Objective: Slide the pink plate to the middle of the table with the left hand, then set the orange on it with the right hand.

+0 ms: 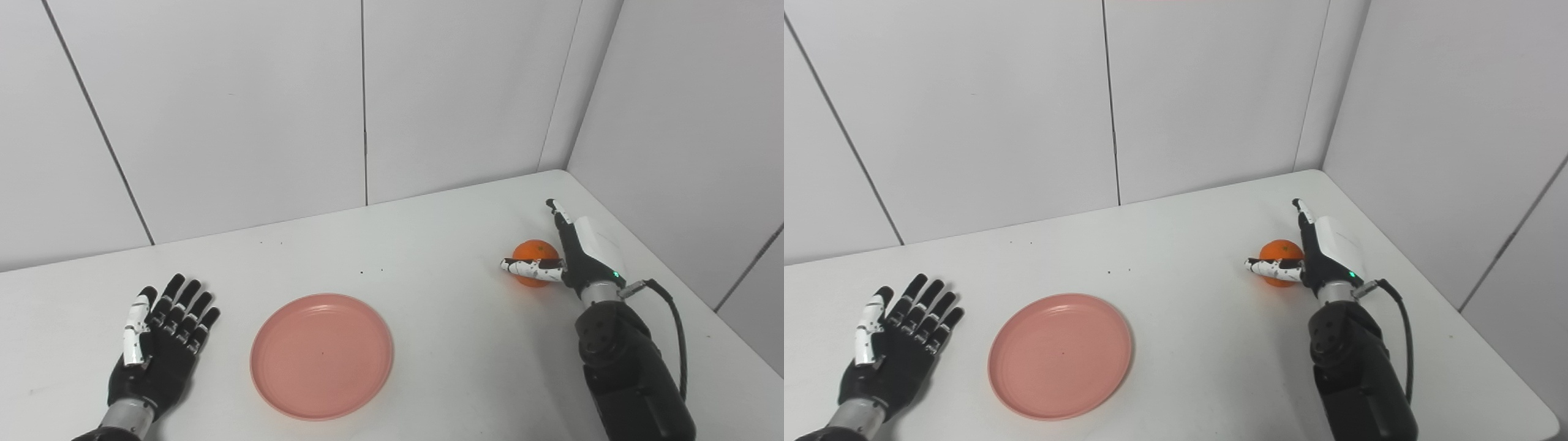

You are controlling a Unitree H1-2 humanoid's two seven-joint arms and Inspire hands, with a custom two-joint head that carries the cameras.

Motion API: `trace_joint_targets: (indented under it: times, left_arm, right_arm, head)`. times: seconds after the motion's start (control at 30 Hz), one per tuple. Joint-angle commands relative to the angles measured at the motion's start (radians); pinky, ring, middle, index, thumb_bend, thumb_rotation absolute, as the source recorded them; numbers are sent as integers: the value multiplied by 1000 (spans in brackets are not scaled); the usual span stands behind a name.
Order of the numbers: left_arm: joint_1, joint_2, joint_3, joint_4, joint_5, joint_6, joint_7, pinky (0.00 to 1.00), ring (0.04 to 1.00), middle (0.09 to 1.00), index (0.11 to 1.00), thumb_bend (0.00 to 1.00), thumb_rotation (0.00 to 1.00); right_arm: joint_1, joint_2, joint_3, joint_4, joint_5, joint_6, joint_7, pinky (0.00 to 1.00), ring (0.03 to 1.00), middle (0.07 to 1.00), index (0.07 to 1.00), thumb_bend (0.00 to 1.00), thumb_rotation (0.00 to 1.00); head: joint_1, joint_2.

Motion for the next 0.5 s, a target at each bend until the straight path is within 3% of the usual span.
trace_joint_targets:
  times: [0.0, 0.47]
  left_arm:
    - [9, 11, -6, 4, -2, 29, 23, 1000, 1000, 1000, 1000, 278, 1000]
    - [11, 20, -19, -3, -14, 29, 39, 1000, 997, 1000, 999, 282, 1000]
  right_arm:
    - [-38, -22, -14, -15, -8, -6, 7, 762, 878, 916, 925, 963, 397]
    - [-54, 0, -38, -12, -82, -6, 108, 752, 871, 902, 897, 972, 402]
  head:
    - [-1, 1]
    - [-1, 8]
